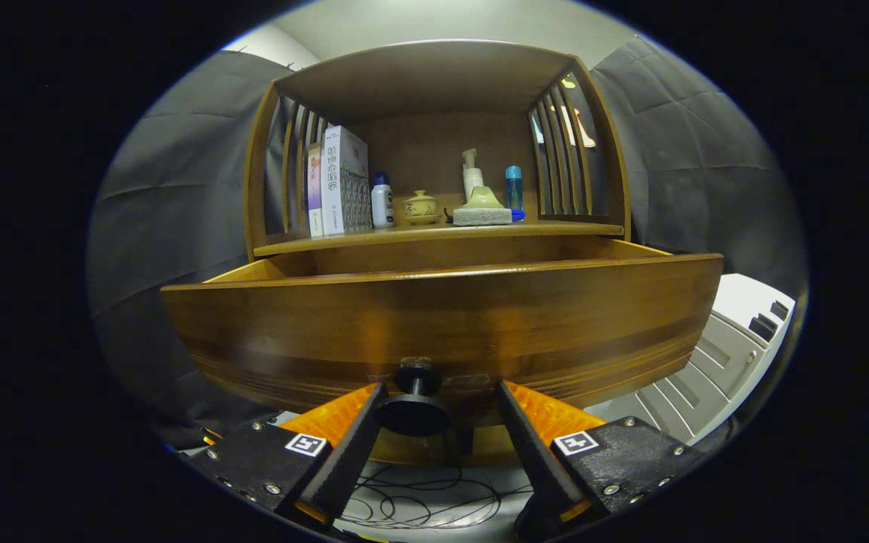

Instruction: Pull open the drawer, take out the items inside it, and place them on the countertop above the cabinet.

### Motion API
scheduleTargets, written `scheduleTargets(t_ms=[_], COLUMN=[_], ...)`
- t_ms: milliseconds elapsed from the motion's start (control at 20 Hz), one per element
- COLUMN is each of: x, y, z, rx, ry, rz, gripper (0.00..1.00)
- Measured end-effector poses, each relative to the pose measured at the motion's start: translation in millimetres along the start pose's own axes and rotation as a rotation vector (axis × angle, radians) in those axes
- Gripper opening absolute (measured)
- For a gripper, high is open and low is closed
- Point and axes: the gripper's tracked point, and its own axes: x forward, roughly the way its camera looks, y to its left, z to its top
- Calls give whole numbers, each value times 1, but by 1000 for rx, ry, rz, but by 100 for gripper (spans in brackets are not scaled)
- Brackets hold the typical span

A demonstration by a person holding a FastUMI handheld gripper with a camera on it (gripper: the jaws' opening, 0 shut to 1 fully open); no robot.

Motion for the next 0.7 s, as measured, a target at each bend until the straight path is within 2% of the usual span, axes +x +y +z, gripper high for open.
scheduleTargets(t_ms=[700], x=[66], y=[1], z=[24], rx=[-2], ry=[-35], rz=[-14], gripper=[94])
